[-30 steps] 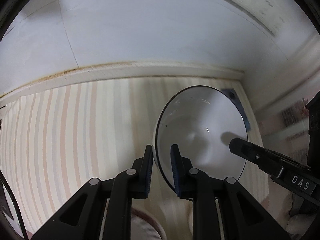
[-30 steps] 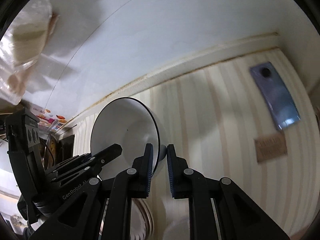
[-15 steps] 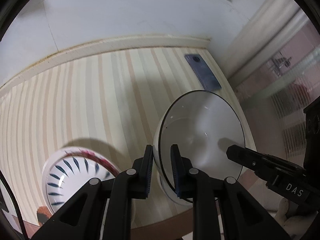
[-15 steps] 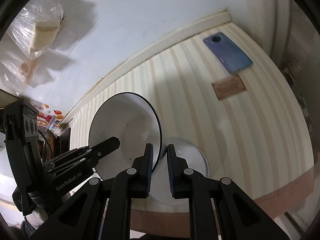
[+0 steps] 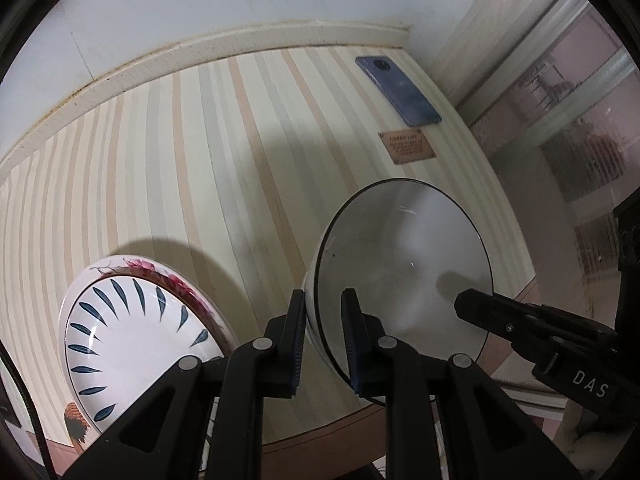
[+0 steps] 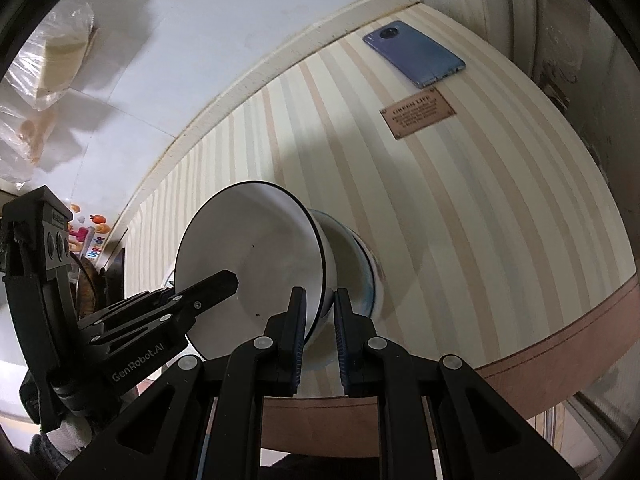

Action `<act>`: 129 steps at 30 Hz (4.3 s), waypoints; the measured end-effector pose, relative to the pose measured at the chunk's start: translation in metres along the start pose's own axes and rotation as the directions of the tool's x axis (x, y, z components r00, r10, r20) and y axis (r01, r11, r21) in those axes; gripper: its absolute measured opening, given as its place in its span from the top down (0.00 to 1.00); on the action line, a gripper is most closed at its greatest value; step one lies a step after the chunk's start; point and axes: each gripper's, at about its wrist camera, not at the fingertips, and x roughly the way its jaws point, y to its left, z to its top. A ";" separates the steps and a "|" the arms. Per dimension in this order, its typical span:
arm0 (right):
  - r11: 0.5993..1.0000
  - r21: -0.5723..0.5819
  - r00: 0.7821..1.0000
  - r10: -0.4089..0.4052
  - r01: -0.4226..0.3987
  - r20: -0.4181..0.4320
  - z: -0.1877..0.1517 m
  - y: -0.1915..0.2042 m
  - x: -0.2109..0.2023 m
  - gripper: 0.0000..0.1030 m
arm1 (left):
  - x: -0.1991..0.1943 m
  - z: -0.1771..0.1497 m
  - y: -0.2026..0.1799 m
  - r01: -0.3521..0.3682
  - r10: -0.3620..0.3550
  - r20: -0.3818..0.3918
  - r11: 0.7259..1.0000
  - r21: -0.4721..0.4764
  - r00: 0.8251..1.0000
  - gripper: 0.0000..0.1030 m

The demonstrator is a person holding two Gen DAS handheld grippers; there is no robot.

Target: Organize plates and bowls

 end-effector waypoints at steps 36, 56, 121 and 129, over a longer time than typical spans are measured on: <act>0.997 0.022 0.997 -0.076 0.076 0.010 -0.001 0.007 -0.019 0.65 | -0.028 -0.006 -0.008 -0.044 0.041 0.033 0.997 0.069 0.999 0.84; 0.988 -0.031 0.971 -0.140 0.148 0.192 -0.063 0.054 -0.127 0.02 | -0.140 -0.042 -0.013 -0.009 -0.011 0.164 0.993 0.121 0.986 0.13; 0.952 0.218 0.934 0.265 -0.215 -0.238 0.012 -0.055 0.101 0.36 | 0.068 0.036 0.014 0.185 -0.220 -0.238 0.969 -0.163 0.946 0.55; 0.956 0.210 0.933 0.257 -0.206 -0.252 0.016 -0.051 0.107 0.36 | 0.065 0.034 0.015 0.164 -0.205 -0.243 0.970 -0.180 0.948 0.56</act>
